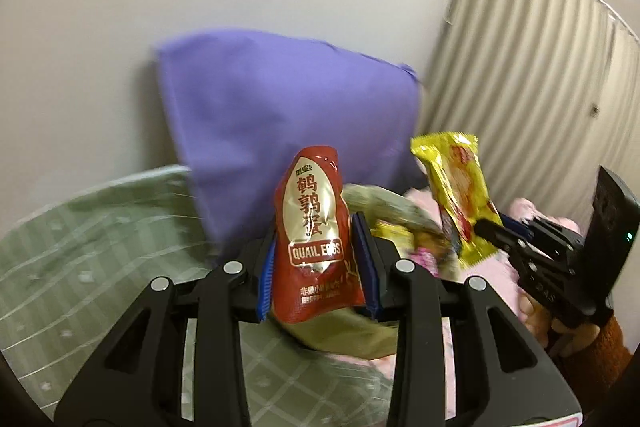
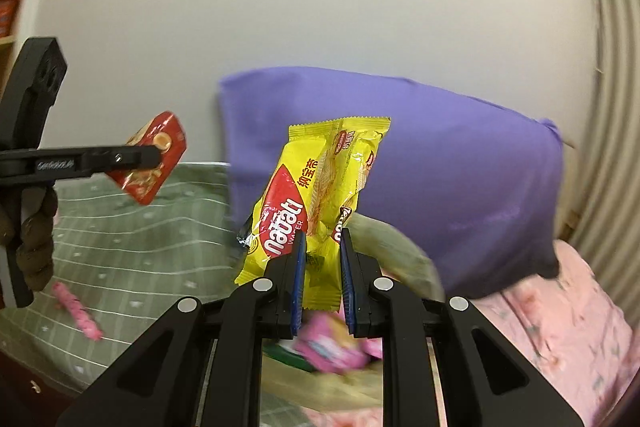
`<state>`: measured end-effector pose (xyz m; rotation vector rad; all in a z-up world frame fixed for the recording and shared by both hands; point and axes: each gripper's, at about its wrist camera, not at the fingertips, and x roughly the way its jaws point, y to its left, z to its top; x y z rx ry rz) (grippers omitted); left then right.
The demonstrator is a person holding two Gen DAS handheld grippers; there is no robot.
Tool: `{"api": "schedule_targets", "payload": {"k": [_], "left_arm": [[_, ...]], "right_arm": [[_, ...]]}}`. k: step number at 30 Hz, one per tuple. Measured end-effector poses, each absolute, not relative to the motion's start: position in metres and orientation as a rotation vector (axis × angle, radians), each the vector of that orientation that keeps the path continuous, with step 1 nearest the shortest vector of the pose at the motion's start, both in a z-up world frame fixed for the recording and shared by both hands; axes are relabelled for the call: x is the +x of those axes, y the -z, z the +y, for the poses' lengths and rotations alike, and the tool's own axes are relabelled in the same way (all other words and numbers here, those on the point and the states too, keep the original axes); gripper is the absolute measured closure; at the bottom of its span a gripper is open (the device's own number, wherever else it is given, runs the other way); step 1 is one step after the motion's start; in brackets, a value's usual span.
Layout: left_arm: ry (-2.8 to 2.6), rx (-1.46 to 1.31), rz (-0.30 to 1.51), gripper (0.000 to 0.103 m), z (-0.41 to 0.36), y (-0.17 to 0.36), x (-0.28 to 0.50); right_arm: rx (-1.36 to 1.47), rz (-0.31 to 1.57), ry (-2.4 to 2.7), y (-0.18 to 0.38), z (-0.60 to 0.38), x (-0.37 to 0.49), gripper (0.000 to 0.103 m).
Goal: Collect trash
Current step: 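Carry the quail-egg packet and Nabati pack into the yellow trash bag and release both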
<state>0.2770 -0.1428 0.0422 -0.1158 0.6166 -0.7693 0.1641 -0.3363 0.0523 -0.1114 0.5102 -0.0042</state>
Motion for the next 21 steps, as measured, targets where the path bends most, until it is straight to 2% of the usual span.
{"api": "schedule_targets", "payload": {"k": [10, 14, 21], "left_arm": [[0.873, 0.011, 0.837, 0.069, -0.253, 0.029, 0.308], [0.819, 0.057, 0.891, 0.069, -0.257, 0.05, 0.319], [0.802, 0.05, 0.896, 0.069, -0.244, 0.052, 0.327]], "right_arm": [[-0.084, 0.617, 0.01, -0.02, -0.385, 0.18, 0.086], [-0.09, 0.687, -0.043, 0.004, -0.382, 0.198, 0.087], [-0.114, 0.759, -0.151, 0.035, -0.367, 0.23, 0.087]]}}
